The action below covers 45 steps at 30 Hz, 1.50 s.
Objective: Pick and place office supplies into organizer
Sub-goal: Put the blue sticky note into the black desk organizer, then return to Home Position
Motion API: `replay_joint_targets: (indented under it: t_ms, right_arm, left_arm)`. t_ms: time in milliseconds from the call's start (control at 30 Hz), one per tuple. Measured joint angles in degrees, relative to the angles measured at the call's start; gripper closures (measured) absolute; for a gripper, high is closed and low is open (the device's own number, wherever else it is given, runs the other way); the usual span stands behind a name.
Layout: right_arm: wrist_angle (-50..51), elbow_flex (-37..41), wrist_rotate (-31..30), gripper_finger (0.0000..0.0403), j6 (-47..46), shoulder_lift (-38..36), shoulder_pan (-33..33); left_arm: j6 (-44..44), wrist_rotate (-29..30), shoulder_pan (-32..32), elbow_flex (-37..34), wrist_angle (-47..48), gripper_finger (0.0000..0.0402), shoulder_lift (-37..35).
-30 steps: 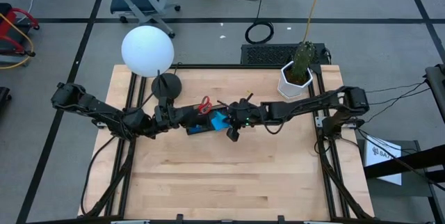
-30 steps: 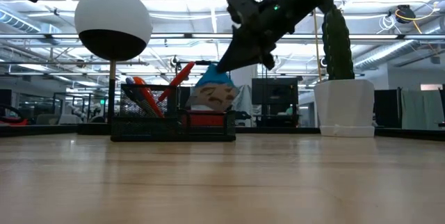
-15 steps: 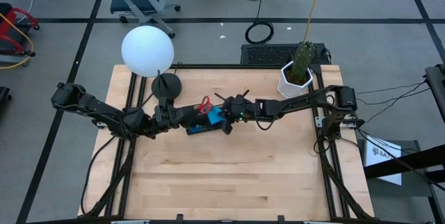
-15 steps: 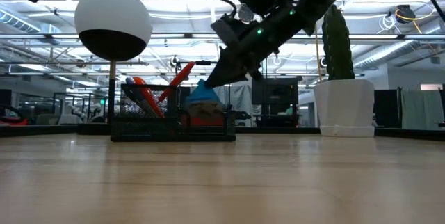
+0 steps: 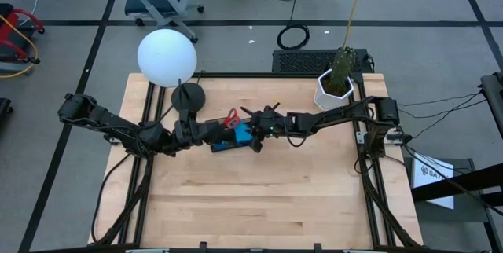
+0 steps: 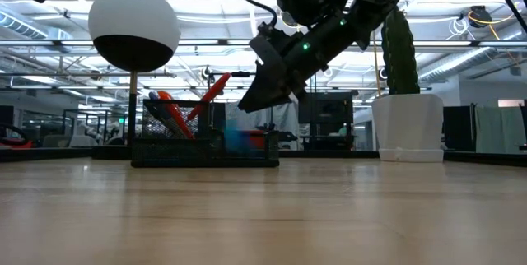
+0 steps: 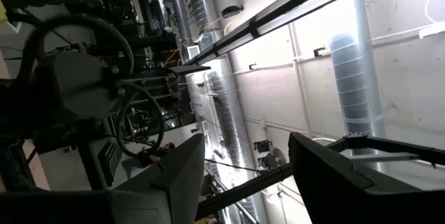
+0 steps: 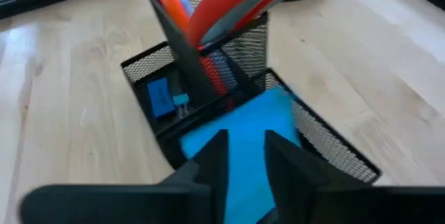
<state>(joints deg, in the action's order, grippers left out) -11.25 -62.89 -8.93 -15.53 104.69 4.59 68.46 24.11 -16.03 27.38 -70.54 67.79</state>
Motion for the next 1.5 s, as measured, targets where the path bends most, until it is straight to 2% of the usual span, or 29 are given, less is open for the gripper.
replay_joint_targets:
  t_ms: [233, 433, 600, 733, 867, 967, 1233, 1500]
  right_arm:
    - [0.09, 0.02, 0.00, 0.0232, -1.05, -0.10, 0.68]
    - [2.56, 0.02, 0.20, 0.0199, -5.86, -3.28, 0.22]
    - [6.99, 0.02, 0.22, 0.0196, -9.92, -8.69, -0.52]
    - [8.43, 0.02, 0.76, 0.0202, -10.82, -14.19, -0.64]
    - [9.02, 0.02, 3.15, 0.0202, -11.09, -20.26, -0.60]
    - [9.37, 0.02, 4.77, 0.0199, -11.10, -24.52, -0.62]
    - [9.16, 0.02, 4.68, 0.0201, -11.50, -32.02, -0.95]
    - [9.75, 0.02, 4.72, 0.0196, -10.66, -34.91, -0.95]
  left_arm:
    - [-1.74, -0.28, 0.00, 0.00, 0.00, 0.0190, 0.00]
    - [-7.41, -3.15, 0.73, -0.03, 0.19, 0.0190, -3.62]
    - [-17.63, -4.16, 1.65, -0.01, 3.55, 0.0190, -11.62]
    - [-24.18, -2.68, 2.46, 0.00, 16.95, 0.0190, -20.11]
    - [-25.50, 0.59, 3.34, -0.03, 32.40, 0.0190, -27.63]
    - [-28.44, 1.09, 3.93, -0.03, 38.15, 0.0190, -31.63]
    - [-41.01, 3.13, 4.07, 0.00, 42.87, 0.0190, -35.19]
    - [-38.10, 3.07, 4.07, 0.00, 42.05, 0.0190, -35.19]
